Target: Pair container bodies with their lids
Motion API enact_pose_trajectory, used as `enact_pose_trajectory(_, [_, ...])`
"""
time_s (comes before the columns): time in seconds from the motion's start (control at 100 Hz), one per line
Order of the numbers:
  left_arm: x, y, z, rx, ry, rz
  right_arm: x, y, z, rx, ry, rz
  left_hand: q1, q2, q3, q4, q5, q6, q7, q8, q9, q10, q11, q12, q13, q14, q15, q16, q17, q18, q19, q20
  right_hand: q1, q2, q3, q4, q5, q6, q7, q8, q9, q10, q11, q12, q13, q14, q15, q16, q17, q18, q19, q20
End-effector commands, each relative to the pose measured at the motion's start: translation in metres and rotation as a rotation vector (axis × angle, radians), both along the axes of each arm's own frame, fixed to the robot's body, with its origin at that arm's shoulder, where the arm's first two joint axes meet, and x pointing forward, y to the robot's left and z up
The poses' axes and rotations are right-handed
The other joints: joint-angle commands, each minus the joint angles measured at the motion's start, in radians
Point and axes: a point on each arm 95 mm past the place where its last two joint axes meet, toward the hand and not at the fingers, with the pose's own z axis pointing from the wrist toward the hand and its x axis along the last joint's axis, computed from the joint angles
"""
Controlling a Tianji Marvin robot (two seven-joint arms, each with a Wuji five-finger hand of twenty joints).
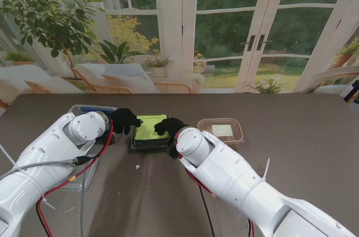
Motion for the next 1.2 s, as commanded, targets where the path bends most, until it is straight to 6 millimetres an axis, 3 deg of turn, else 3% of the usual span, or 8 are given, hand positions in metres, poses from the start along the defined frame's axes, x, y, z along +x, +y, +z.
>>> enact_pose_trajectory(0.0, [-0.011, 0.002, -0.022, 0.015, 0.068, -0.001, -0.009, -0.004, -0.02, -0.016, 0.054, 0.005, 0.004, 0.019, -0.024, 0.014, 0.018, 0.109, 0.016, 0.017, 0.02, 0.03, 0.019, 0.015, -0.004, 0.093, 0.0, 0.018, 0.021, -0.003, 0.141, -0.007, -0.002, -0.005, -0.006, -0.003, -0.03, 0.063, 0.013, 0.013, -0.056, 0.17, -0.05, -0.036, -0.036, 0.008, -0.002, -0.002, 0.112, -0.012, -0.004, 0.038])
enact_pose_trajectory(0.25, [-0.013, 0.001, -0.01, -0.038, -0.014, 0.038, -0.011, 0.0, -0.001, 0.042, 0.017, -0.008, 0.004, 0.017, -0.028, 0.016, -0.015, 0.066, -0.007, 0.007, 0.019, 0.023, 0.019, 0.015, -0.009, 0.093, -0.006, 0.017, 0.002, 0.002, 0.127, -0.006, 0.0, -0.003, -0.008, -0.004, -0.049, 0.06, 0.013, 0.014, -0.066, 0.167, -0.049, -0.036, -0.036, 0.009, -0.01, -0.006, 0.106, -0.007, -0.011, 0.038])
enact_pose_trajectory(0.45, [-0.017, 0.001, 0.0, -0.055, -0.059, 0.049, -0.014, 0.0, 0.014, 0.064, -0.02, -0.016, 0.001, 0.016, -0.027, 0.017, -0.014, 0.065, -0.01, 0.005, 0.015, 0.023, 0.014, 0.012, -0.008, 0.094, -0.007, 0.017, 0.002, 0.005, 0.123, -0.002, 0.001, -0.003, -0.013, -0.004, -0.064, 0.057, 0.005, 0.011, -0.067, 0.172, -0.052, -0.037, -0.024, 0.014, -0.014, -0.009, 0.108, -0.001, -0.015, 0.039])
enact_pose_trajectory(0.6, [-0.024, 0.0, 0.002, -0.042, -0.07, 0.052, -0.016, -0.003, 0.021, 0.056, -0.042, -0.021, -0.004, 0.02, -0.031, 0.017, -0.015, 0.073, -0.011, 0.005, 0.0, 0.026, -0.022, -0.012, -0.015, 0.096, -0.014, 0.016, 0.002, 0.006, 0.121, 0.002, -0.003, 0.0, -0.015, -0.003, -0.097, 0.061, 0.001, 0.01, -0.077, 0.212, -0.051, -0.037, -0.018, 0.021, -0.016, -0.011, 0.115, 0.004, -0.017, 0.038])
enact_pose_trajectory(0.78, [-0.034, 0.0, 0.0, -0.017, -0.065, 0.063, -0.015, -0.009, 0.023, 0.02, -0.044, -0.025, -0.006, 0.022, -0.037, 0.018, -0.022, 0.093, -0.013, 0.004, -0.025, 0.031, -0.085, -0.072, -0.032, 0.106, -0.038, 0.013, -0.006, 0.006, 0.114, 0.007, -0.01, 0.005, -0.022, 0.0, -0.148, 0.089, 0.019, 0.019, -0.088, 0.248, -0.021, -0.023, -0.013, 0.013, -0.001, -0.006, 0.126, 0.003, -0.016, 0.037])
enact_pose_trajectory(1.19, [-0.044, -0.002, -0.01, 0.017, -0.032, 0.083, -0.011, -0.015, 0.016, -0.077, -0.027, -0.026, -0.004, 0.027, -0.049, 0.019, -0.038, 0.131, -0.026, -0.001, -0.033, 0.041, -0.115, -0.118, -0.039, 0.115, -0.057, 0.011, -0.01, 0.009, 0.108, 0.013, -0.022, 0.016, -0.038, 0.005, -0.223, 0.124, 0.049, 0.027, -0.124, 0.265, 0.044, 0.001, -0.019, 0.0, 0.04, 0.004, 0.132, -0.02, -0.006, 0.033])
